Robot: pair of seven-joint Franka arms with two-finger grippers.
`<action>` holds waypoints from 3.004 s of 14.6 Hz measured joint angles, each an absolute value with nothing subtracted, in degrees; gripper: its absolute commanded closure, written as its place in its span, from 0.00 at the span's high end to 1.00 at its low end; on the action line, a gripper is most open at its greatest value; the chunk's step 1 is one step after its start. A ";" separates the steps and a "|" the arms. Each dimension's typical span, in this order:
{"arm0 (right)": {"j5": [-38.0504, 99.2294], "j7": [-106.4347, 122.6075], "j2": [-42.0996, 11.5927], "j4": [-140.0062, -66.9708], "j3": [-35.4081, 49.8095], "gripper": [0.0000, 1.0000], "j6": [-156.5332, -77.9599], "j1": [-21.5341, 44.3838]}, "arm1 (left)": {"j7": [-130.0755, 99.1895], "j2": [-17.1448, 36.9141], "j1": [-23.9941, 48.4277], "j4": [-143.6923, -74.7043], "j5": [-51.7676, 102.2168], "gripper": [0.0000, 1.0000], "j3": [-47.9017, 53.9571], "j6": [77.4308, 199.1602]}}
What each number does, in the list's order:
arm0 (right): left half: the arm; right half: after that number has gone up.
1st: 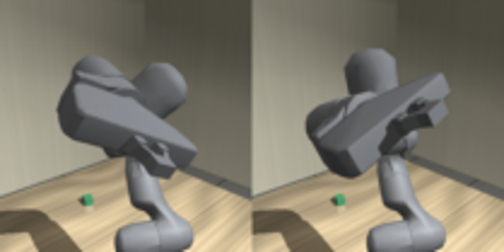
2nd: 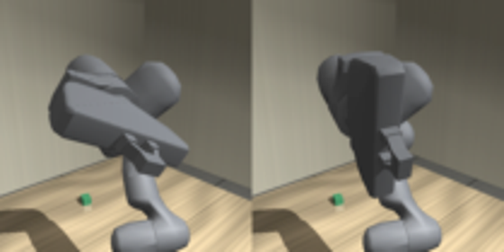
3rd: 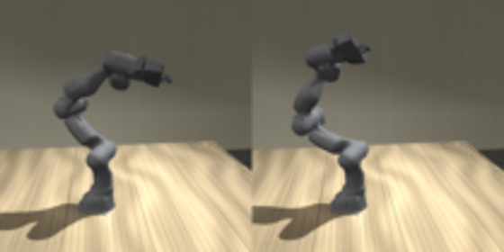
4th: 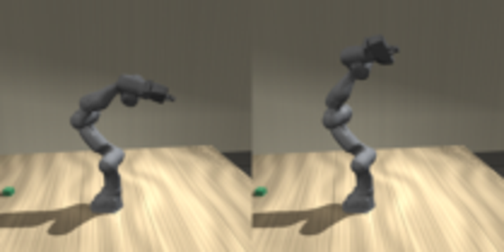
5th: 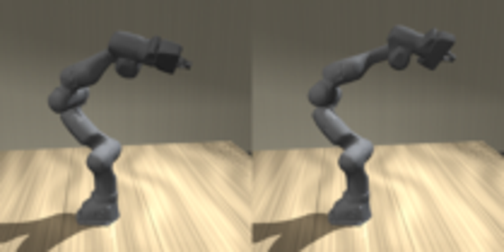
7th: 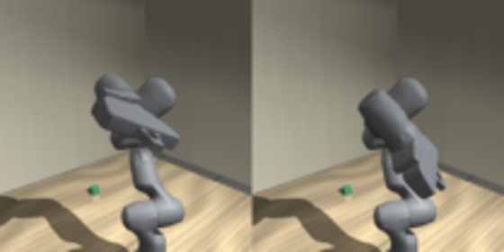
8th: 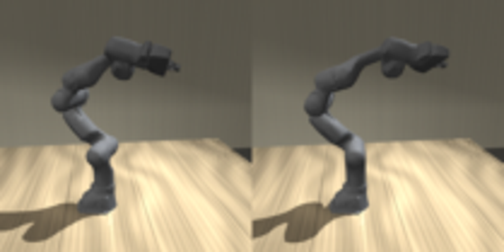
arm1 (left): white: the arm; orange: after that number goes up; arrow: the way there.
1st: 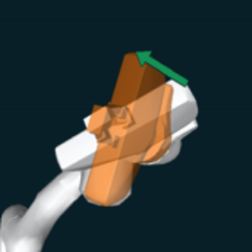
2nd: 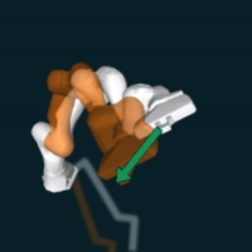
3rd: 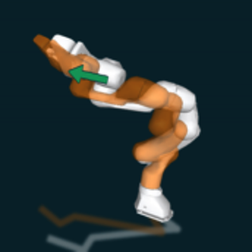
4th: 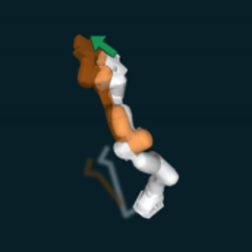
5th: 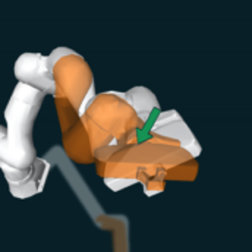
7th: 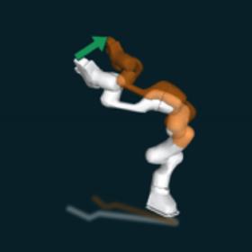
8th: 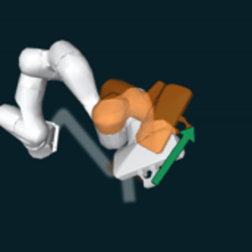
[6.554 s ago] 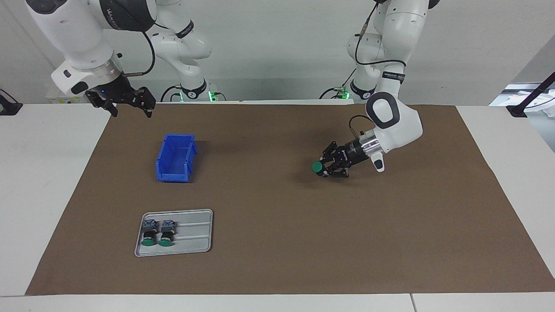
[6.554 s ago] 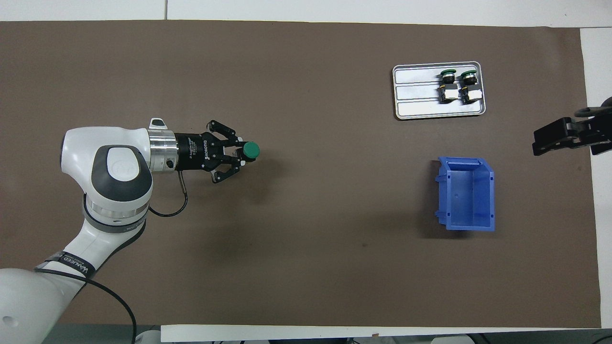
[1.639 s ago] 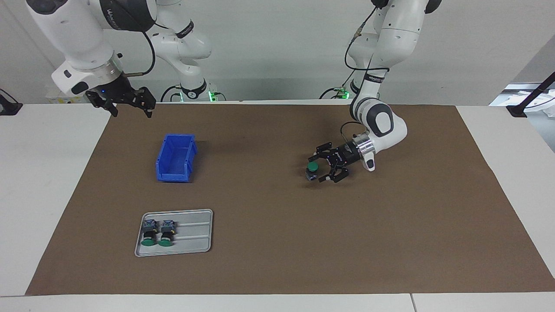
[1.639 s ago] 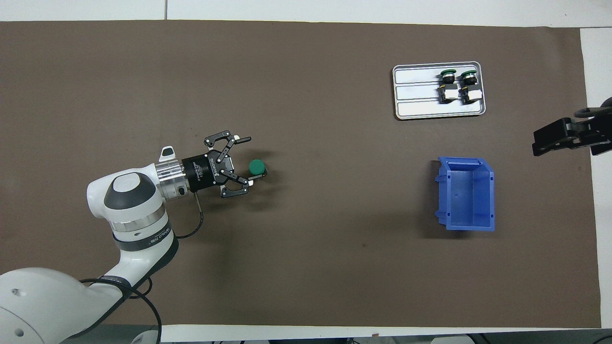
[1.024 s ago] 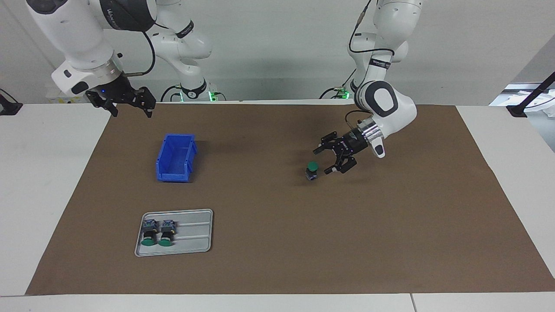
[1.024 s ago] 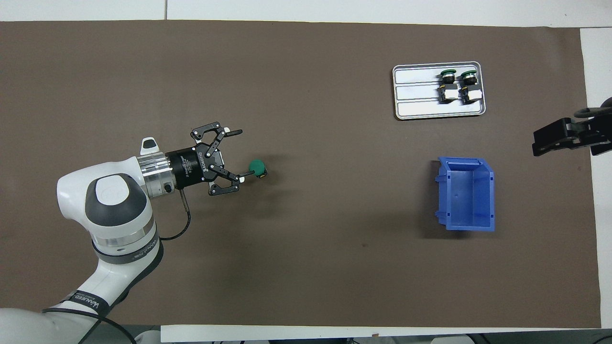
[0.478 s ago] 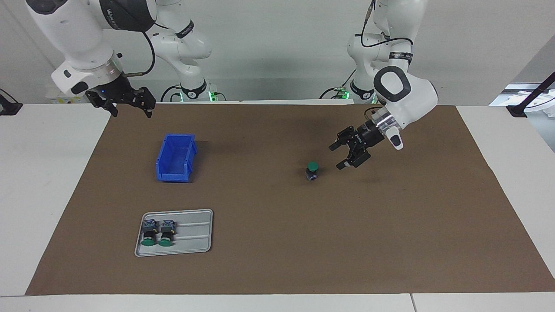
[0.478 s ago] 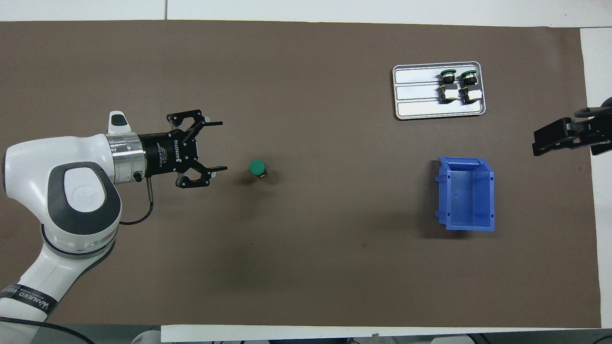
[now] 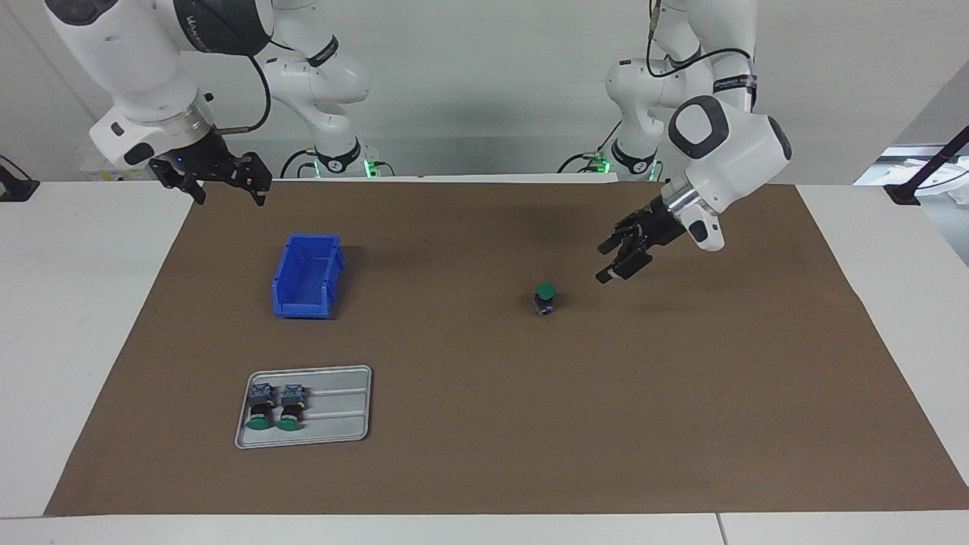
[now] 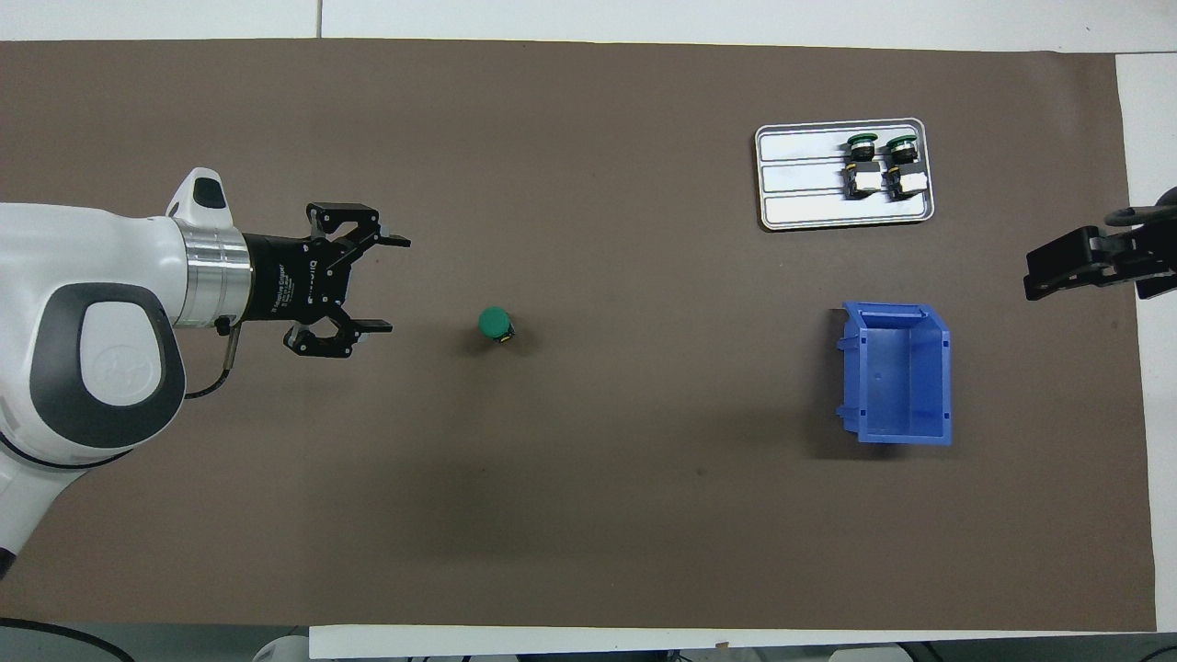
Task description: Place and press button with both arms
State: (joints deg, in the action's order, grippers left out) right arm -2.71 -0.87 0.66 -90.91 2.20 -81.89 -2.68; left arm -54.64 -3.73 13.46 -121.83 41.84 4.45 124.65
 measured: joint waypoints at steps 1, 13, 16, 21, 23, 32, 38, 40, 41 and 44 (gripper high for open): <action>-2.71 -0.87 0.66 -90.91 2.20 0.99 -81.89 -2.68 | -54.63 -3.56 13.38 -121.19 38.86 1.00 4.46 124.25; -2.71 -0.87 0.66 -90.91 2.20 0.99 -81.89 -2.68 | -44.50 -2.72 15.93 -117.53 12.05 0.98 5.56 121.34; -2.71 -0.87 0.66 -90.91 2.20 0.99 -81.89 -2.68 | -41.40 -2.44 17.41 -116.19 10.47 0.90 5.68 118.53; -2.71 -0.87 0.66 -90.91 2.20 0.99 -81.89 -2.68 | -40.63 3.46 21.73 -109.76 6.26 0.32 5.80 113.66; -2.71 -0.87 0.66 -90.91 2.20 0.99 -81.89 -2.68 | -40.90 7.06 23.77 -106.07 5.96 0.09 5.81 112.01; -2.71 -0.87 0.66 -90.91 2.20 0.99 -81.89 -2.68 | -46.22 14.13 29.26 -103.59 4.27 0.00 5.86 115.07; -2.71 -0.87 0.66 -90.91 2.20 0.99 -81.89 -2.68 | -46.39 14.88 29.73 -105.63 4.23 0.00 5.88 118.69; -2.71 -0.87 0.66 -90.91 2.20 0.99 -81.89 -2.68 | -46.39 14.91 29.74 -106.51 4.22 0.00 5.88 119.71; -2.71 -0.87 0.66 -90.91 2.20 0.99 -81.89 -2.68 | -46.39 14.92 29.74 -106.99 4.22 0.00 5.88 120.11; -2.71 -0.87 0.66 -90.91 2.20 0.99 -81.89 -2.68 | -46.39 14.93 29.74 -107.67 4.18 0.00 5.88 120.99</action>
